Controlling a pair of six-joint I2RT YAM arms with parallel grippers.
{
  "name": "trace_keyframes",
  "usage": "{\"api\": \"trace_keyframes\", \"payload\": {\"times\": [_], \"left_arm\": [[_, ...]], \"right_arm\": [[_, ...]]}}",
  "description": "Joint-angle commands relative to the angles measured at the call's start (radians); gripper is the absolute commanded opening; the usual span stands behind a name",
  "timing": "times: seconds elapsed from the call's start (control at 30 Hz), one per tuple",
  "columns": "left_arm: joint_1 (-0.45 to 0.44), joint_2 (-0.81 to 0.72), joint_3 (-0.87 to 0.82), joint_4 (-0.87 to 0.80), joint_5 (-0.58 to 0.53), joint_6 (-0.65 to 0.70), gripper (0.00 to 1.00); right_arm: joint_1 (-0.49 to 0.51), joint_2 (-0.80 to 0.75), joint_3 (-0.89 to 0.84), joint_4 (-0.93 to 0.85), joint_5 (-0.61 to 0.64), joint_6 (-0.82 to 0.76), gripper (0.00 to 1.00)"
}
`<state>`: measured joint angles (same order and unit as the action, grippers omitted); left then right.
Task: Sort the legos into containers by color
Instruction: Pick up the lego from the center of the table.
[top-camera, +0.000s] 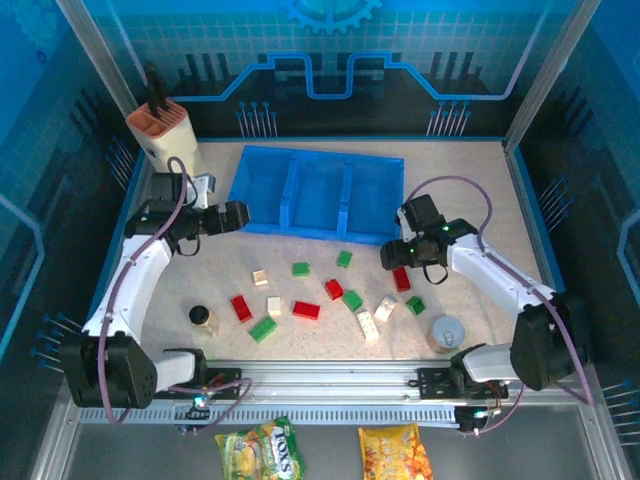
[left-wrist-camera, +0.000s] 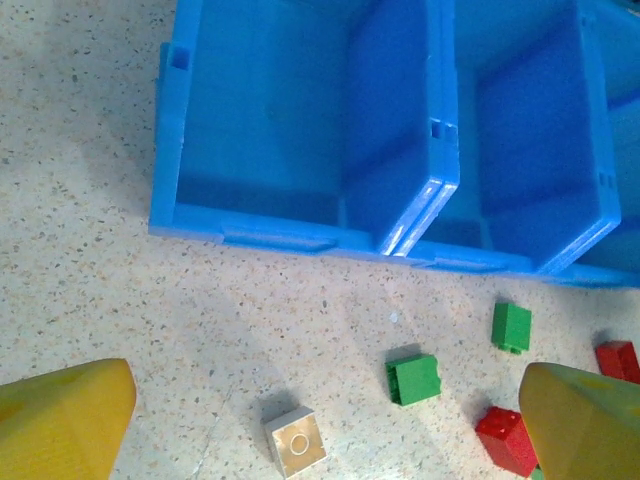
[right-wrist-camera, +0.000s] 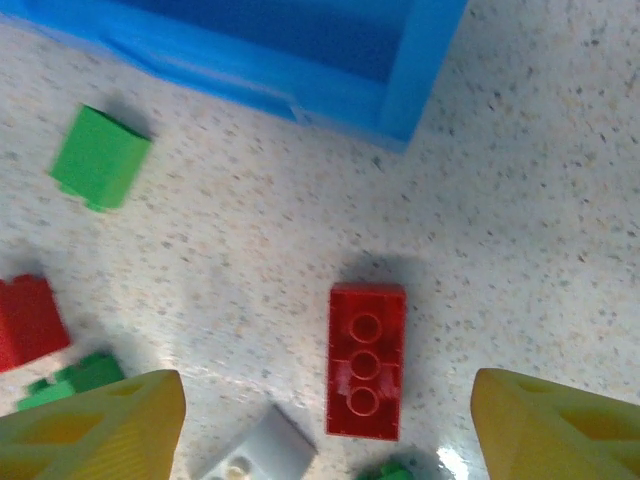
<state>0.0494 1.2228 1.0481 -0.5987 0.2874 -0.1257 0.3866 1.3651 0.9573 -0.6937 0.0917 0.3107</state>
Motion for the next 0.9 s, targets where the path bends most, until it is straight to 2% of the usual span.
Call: {"api": "trace_keyframes", "payload": {"times": [0.0,0.37,0.67,0.87], "left_arm": [[0.0,-0.035,-0.081,0.051,0.029,0.064,0.99],[0.006,-0.055,-0.102,0.062,-0.03,0.09,0.99],[0.008,-0.08,-0.112,0.066,-0.044,0.092,0.99],[0.008,-0.084,-0.117,0.072,-0.047,0.092,0.99]], "right_arm": [[0.021,0.049,0.002,-0.053,0.083,0.057,0.72],[0.032,0.152,-0.047,0.014,0.021,0.059,0.61],[0.041,0.203,-0.067,0.02,0.017,0.063,0.56],[0.053,0.205,-0.06,-0.008,0.058,0.081,0.5]]}}
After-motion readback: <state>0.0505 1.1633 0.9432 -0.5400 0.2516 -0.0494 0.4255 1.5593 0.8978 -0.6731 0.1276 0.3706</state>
